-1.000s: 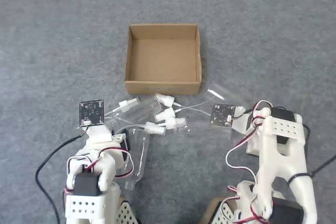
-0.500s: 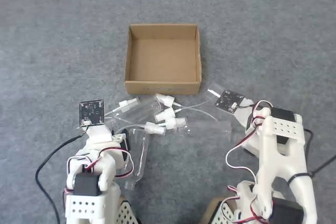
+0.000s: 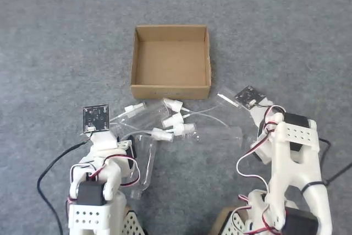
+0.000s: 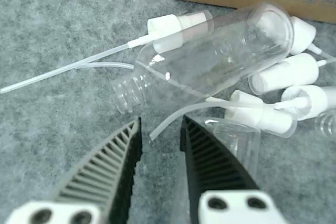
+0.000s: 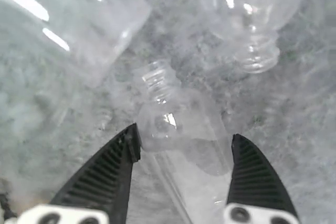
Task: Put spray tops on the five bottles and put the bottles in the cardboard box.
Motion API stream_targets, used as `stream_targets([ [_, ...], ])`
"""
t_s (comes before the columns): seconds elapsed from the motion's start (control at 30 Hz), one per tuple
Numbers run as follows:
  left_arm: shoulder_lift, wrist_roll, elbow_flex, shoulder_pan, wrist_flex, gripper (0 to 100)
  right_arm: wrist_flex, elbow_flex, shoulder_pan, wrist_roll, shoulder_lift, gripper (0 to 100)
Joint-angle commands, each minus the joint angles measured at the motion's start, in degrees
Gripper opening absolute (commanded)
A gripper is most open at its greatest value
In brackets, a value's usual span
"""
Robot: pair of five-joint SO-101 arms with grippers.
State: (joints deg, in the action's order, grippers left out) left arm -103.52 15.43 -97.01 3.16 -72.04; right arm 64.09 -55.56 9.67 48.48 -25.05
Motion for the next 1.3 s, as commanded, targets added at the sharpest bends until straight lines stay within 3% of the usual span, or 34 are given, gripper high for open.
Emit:
stream_targets([
  [0.0,-0.7,0.4,0.5,0.1,-0.3,11,-0.2,1.8,0.7,-6.6,-0.7,15.8],
  [0.17,-0.7,0.4,0.5,0.1,-0.3,11,-0.2,4.2,0.7,-13.5,-0.2,15.8],
  [0.43,-0.7,0.4,0.5,0.1,-0.3,11,0.3,4.6,-0.3,-13.8,-0.1,17.4],
  [0.67,-0.7,0.4,0.5,0.1,-0.3,11,3.2,4.3,-3.2,-9.1,-0.1,33.1],
  [0.9,-0.7,0.4,0.5,0.1,-0.3,11,3.2,4.1,-2.8,1.6,0.0,32.2],
  [1.27,-0.7,0.4,0.5,0.1,-0.3,11,2.7,1.0,-2.8,10.7,0.0,32.2],
])
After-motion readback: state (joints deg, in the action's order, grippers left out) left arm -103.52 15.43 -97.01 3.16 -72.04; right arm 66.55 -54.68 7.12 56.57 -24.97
